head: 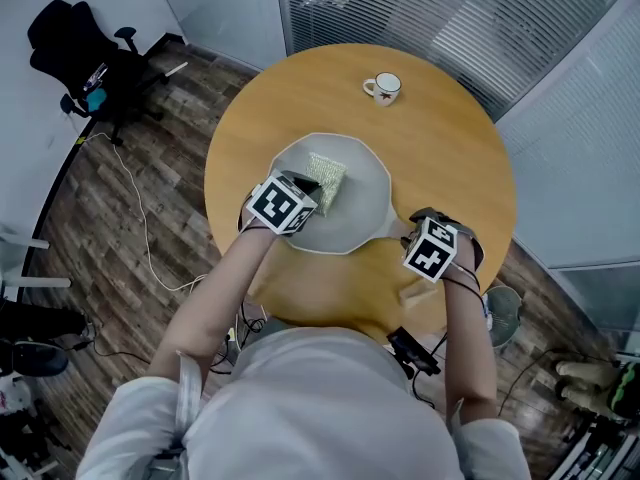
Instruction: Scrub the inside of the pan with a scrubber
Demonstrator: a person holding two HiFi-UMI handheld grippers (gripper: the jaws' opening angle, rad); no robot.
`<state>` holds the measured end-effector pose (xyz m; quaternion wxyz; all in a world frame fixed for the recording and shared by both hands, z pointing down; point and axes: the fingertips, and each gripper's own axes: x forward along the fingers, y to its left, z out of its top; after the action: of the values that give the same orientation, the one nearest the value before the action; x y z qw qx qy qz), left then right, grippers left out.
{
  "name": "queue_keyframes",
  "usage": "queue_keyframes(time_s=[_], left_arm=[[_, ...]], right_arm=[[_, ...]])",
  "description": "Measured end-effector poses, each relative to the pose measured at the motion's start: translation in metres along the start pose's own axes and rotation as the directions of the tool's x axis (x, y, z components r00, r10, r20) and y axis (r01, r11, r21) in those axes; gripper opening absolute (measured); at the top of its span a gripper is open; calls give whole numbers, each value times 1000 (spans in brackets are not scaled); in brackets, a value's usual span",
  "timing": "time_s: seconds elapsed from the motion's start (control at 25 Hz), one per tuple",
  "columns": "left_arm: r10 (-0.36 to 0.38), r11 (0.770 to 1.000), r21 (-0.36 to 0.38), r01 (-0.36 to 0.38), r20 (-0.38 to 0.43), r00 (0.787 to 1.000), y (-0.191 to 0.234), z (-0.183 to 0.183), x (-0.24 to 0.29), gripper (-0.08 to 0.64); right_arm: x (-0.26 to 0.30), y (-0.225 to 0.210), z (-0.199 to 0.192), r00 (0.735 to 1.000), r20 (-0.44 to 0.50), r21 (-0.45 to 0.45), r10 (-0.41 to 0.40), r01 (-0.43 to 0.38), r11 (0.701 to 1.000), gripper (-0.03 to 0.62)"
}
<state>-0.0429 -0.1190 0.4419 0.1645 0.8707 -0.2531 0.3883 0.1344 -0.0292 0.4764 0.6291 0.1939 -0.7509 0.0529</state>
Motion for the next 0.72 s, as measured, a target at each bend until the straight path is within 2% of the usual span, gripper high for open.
queue_keyframes(time_s=[0.2,0.44,0.6,0.72], left_arm=[[25,1000,-20,-24,51,998,-7,9,-18,17],[54,998,-40,-50,114,992,-22,10,-44,17],[79,996,-60,-70,172,982,-23,10,-59,18],[98,994,-74,-84,213,972,-25,10,-71,18]], right_arm=[[-17,-1,2,997,70,44,-33,30,999,100],[-45,-1,5,975,207,172,-74,39,984,49],[-63,-12,13,933,328,275,-148,55,960,41],[-84,-23,19,877,421,355,-233,77,932,41]])
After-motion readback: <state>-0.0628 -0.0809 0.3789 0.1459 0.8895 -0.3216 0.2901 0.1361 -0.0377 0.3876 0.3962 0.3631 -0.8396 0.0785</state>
